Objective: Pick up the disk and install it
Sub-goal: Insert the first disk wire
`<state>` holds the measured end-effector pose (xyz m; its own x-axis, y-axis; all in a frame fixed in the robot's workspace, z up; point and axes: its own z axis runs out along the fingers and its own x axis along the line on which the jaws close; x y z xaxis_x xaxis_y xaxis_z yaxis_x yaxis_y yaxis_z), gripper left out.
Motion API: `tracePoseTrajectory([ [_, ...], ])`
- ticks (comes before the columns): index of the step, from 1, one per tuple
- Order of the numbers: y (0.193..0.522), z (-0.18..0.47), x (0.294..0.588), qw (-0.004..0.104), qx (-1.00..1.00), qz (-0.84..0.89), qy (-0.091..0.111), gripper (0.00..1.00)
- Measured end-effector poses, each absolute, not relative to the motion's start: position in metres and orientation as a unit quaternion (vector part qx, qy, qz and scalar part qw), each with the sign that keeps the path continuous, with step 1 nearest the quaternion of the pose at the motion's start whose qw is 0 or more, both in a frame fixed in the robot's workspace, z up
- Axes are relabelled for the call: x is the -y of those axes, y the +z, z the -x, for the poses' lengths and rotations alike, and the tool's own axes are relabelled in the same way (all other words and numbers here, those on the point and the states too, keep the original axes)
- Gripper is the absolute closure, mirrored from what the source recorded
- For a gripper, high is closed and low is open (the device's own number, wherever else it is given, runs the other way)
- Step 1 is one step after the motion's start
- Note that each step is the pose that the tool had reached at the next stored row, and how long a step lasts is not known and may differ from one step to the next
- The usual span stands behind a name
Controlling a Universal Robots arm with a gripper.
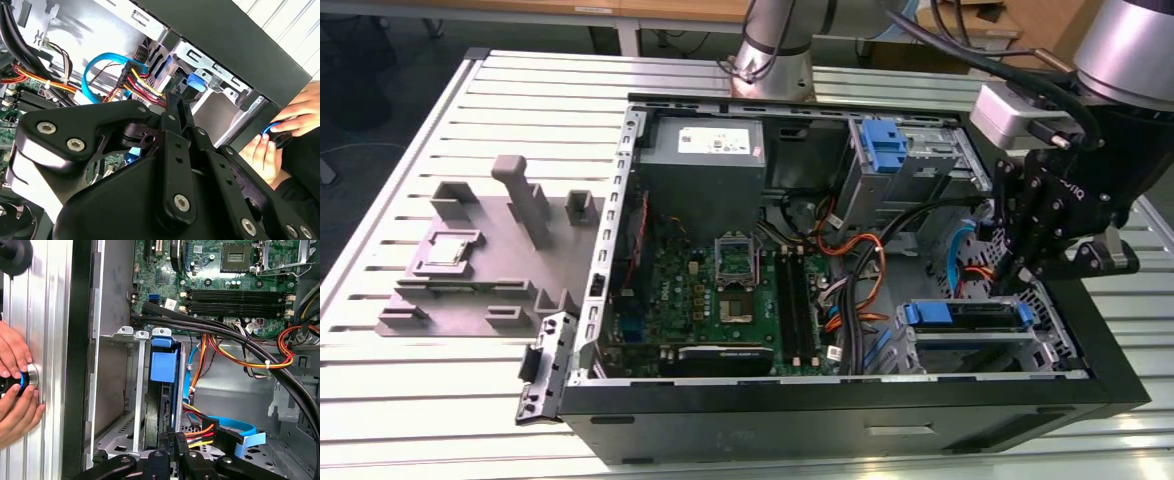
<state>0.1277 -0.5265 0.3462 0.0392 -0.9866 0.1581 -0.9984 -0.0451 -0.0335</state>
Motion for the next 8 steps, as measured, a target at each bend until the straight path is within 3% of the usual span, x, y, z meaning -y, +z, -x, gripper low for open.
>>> tracePoseTrajectory([
  [4,0.3453,-0.1277,0.5305,0.039,0.69,-0.72,0.065,0.83],
  [8,0.3445,-0.1277,0.5319,0.028,0.692,-0.72,0.055,0.83],
])
